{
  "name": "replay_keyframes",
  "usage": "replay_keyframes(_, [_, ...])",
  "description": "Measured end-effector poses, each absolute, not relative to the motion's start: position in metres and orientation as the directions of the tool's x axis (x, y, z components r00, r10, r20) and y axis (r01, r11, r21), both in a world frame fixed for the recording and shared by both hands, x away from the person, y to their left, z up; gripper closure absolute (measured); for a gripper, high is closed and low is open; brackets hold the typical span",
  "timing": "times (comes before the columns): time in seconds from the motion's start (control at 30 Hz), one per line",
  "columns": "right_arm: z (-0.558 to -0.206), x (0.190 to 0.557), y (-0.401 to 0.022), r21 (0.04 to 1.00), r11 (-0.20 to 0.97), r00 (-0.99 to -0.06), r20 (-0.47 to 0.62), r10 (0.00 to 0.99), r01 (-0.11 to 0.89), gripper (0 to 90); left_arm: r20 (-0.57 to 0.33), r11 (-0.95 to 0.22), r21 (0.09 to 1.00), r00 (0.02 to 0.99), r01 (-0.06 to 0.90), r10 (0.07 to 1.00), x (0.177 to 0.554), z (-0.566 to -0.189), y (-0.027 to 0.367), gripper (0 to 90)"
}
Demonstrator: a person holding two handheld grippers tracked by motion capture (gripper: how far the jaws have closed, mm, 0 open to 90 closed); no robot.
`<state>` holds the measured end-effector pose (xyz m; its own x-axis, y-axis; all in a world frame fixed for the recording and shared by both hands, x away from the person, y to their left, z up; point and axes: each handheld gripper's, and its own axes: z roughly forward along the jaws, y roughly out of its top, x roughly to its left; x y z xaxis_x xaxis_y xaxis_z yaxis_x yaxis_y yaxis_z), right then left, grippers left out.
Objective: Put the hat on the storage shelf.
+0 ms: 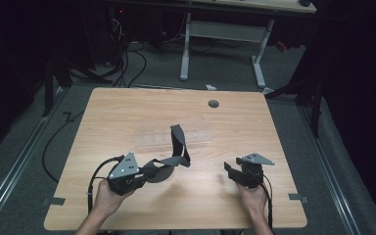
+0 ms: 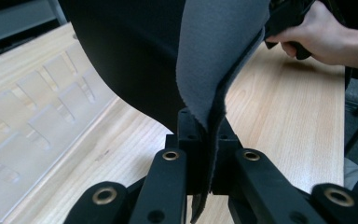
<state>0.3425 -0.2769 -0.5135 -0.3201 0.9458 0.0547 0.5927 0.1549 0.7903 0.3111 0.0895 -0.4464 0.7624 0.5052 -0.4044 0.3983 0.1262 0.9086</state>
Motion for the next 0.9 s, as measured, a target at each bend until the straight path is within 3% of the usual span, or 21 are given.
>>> replay_keyframes(0.4, [-0.524, 0.349, -0.292, 0.742, 0.197, -0.23, -0.059, 0.971, 0.641, 43.1, -0.419, 0.199, 0.907, 0.741, 0.372, 0.525, 0.32, -0.434, 0.098, 86.7])
replay_keyframes(0.9, [-0.531, 0.359, -0.297, 0.731, 0.158, -0.211, -0.02, 0.977, 0.664, 40.4, -0.433, 0.266, 0.901, 0.696, 0.342, 0.573, 0.346, -0.415, 0.111, 86.7])
